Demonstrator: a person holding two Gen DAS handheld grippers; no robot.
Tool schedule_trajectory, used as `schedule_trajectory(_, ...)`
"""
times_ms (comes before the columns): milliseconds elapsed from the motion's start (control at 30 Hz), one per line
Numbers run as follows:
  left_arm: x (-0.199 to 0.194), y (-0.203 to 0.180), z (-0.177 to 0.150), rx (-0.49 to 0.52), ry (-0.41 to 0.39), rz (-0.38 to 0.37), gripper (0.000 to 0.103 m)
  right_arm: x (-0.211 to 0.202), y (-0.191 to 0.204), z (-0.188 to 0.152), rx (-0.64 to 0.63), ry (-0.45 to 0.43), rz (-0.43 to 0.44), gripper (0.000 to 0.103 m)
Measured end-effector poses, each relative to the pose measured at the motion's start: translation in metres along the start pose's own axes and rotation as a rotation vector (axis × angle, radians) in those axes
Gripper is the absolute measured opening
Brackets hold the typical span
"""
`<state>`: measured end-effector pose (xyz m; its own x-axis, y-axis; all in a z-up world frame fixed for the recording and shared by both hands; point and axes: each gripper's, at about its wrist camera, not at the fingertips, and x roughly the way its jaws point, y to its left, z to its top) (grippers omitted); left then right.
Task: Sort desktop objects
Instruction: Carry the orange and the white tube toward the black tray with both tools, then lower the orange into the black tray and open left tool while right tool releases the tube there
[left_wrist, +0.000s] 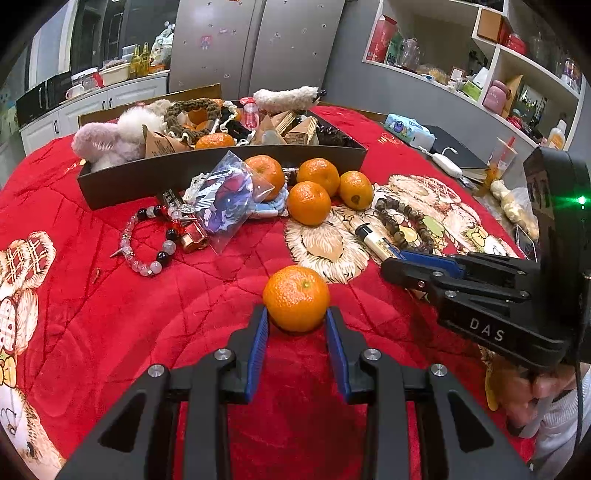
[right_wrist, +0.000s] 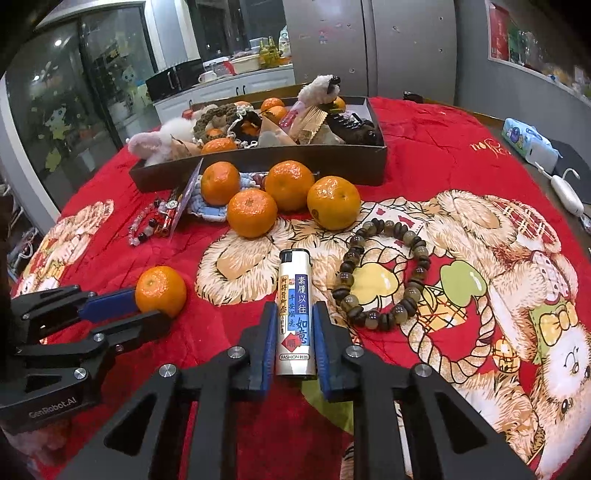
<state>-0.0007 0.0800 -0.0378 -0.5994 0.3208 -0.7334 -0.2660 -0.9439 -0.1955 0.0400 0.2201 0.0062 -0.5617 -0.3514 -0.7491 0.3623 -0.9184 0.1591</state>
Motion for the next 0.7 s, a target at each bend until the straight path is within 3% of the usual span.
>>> schedule_trajectory(333, -0.01, -0.007, 0.002, 0.033, -0.047, 0.037, 0.033, -0.023, 0.01, 0.006, -0.017, -0.098, 0.004, 0.018)
schedule_trajectory(700, -0.042, -0.011, 0.03, 0.047, -0.129, 0.023, 0.033, -0.045, 0.007, 0.03, 0.021, -0.121, 0.031, 0.018)
